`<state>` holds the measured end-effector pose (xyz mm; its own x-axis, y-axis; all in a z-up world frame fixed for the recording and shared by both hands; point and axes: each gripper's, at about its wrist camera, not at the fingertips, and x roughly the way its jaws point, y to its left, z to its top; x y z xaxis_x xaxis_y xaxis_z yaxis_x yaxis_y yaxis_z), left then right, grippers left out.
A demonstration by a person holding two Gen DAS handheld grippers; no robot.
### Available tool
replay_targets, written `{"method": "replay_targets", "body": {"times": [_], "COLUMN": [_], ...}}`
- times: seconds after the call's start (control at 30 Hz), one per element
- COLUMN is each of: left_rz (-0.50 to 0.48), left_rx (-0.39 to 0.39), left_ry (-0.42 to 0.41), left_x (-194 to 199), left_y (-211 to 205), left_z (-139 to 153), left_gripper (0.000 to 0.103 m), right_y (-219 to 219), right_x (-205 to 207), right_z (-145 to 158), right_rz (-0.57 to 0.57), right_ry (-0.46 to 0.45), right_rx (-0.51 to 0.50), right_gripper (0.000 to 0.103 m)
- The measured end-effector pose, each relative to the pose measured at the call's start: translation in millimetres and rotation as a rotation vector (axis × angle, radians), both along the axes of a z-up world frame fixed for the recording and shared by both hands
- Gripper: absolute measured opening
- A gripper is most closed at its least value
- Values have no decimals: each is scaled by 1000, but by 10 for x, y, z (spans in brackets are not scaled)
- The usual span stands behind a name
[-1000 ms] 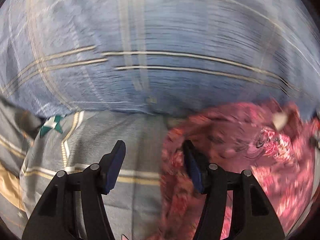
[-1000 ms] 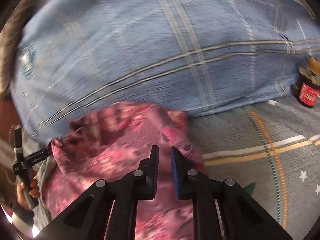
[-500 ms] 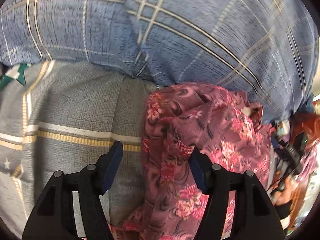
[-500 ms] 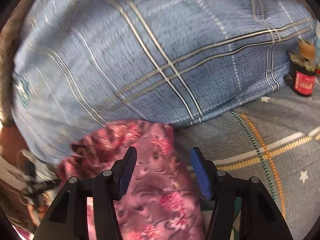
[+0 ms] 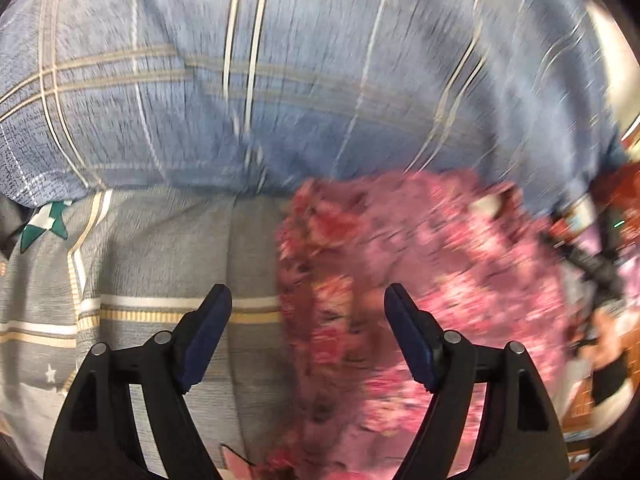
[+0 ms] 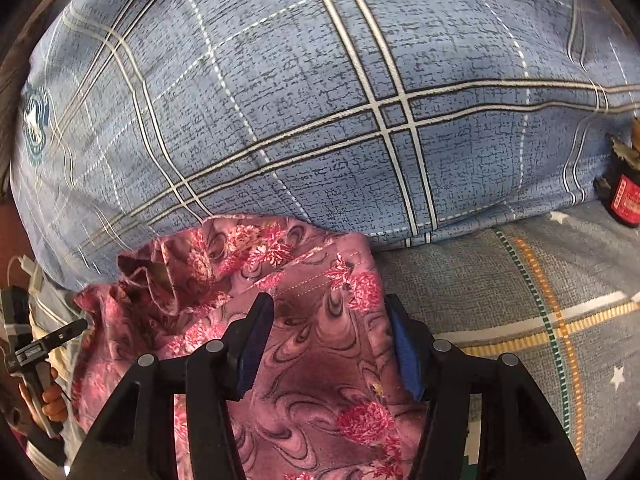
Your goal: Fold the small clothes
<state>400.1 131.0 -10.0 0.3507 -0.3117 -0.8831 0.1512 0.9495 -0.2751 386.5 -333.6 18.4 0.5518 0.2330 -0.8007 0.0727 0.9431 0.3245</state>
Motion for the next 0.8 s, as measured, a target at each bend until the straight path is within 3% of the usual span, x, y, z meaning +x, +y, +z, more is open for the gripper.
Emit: {"method": "replay_targets", "body": {"times": [0.03, 0.07, 0.1, 0.13, 0.2, 0.3, 0.37, 0.5, 0.6, 0.7, 0.73, 0.8], "left_rz": [7, 4, -4, -14, 22, 89, 136, 167, 196, 231, 242, 255], "left_rx": [21, 13, -3, -35, -66, -169, -189, -136, -96, -137, -166, -191], "left_ry": [25, 35, 42, 62, 59, -4, -2, 74, 83, 118, 128, 119], "left_x": [27, 40, 48, 53, 29, -46, -21, 76, 103, 108, 87, -2], "left_y": [-19, -21, -33, -32, -17, 145, 284, 318, 333, 393, 461, 642], "left_z": [-82, -126, -150, -166, -146, -30, -52, -288, -388, -425, -405, -283], "left_gripper": [78, 64, 46, 9, 7, 7, 7, 7, 7, 7, 7, 7], "right_y": [55, 103, 139, 170, 234, 155, 5, -209, -224, -170, -156, -116], "right_x": [22, 39, 55, 59, 19, -129, -181, -51, 24, 118, 116, 39], "right_z": [-24, -38, -49, -45, 53, 349, 466, 244, -11, -276, -288, -177], "right_rz": [4, 5, 11, 21, 40, 20, -38, -140, -172, -181, -186, -206], "right_ry": [5, 11, 16, 19, -23, -162, -222, -152, -86, 42, 58, 22], "right_rx": [-18, -38, -51, -67, -83, 3, 50, 67, 43, 36, 24, -5], "right_gripper": [51, 46, 23, 5, 5, 5, 5, 5, 5, 7, 12, 12]}}
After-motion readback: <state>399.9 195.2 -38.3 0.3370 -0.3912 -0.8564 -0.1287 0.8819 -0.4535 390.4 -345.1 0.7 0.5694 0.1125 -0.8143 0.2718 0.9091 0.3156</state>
